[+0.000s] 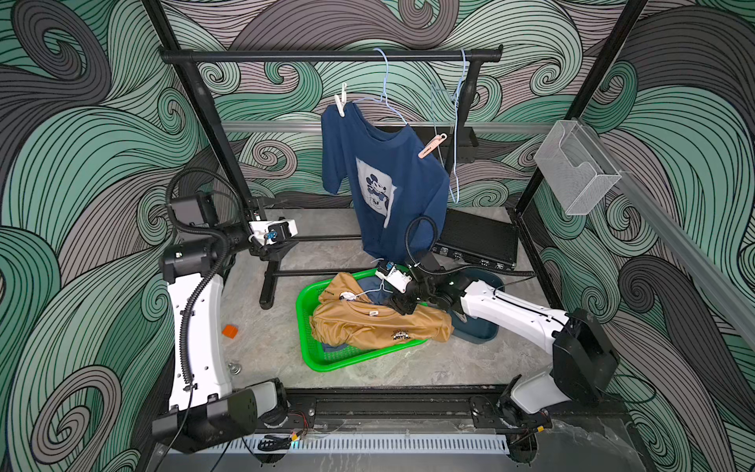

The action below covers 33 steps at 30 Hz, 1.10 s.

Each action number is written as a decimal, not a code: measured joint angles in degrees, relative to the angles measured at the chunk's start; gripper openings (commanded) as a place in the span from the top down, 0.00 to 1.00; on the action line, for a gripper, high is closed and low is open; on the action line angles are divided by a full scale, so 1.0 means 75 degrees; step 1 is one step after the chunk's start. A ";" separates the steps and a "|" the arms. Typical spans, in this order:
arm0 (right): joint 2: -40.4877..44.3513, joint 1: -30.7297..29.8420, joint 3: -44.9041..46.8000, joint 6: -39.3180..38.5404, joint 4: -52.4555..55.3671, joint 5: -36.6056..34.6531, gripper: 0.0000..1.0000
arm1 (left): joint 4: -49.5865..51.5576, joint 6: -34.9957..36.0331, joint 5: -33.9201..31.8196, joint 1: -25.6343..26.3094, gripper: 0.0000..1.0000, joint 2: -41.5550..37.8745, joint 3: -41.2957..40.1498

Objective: Remove the clothespins securing t-shirts to the hanger
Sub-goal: Pick up the hanger from the basket.

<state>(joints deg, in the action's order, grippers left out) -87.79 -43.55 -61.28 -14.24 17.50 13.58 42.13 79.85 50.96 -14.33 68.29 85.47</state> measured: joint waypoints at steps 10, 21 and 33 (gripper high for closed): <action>-0.0058 0.0131 -0.0029 0.0125 0.0146 0.0055 0.59 | -0.1711 -0.2876 -0.1142 0.0428 0.02 -0.0673 -0.0889; -0.0644 0.0146 -0.0388 0.0192 0.0420 -0.0044 0.62 | -0.2098 -0.5957 -0.1282 0.0627 0.01 -0.1023 -0.0772; -0.0819 0.0146 -0.0632 0.0291 0.0519 -0.0321 0.66 | -0.2594 -0.7452 -0.1317 0.0857 0.01 -0.1955 -0.1897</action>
<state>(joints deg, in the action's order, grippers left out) -93.93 -42.46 -66.02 -12.05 21.39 11.18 22.68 23.97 41.08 -7.90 53.63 71.24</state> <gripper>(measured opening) 0.345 0.986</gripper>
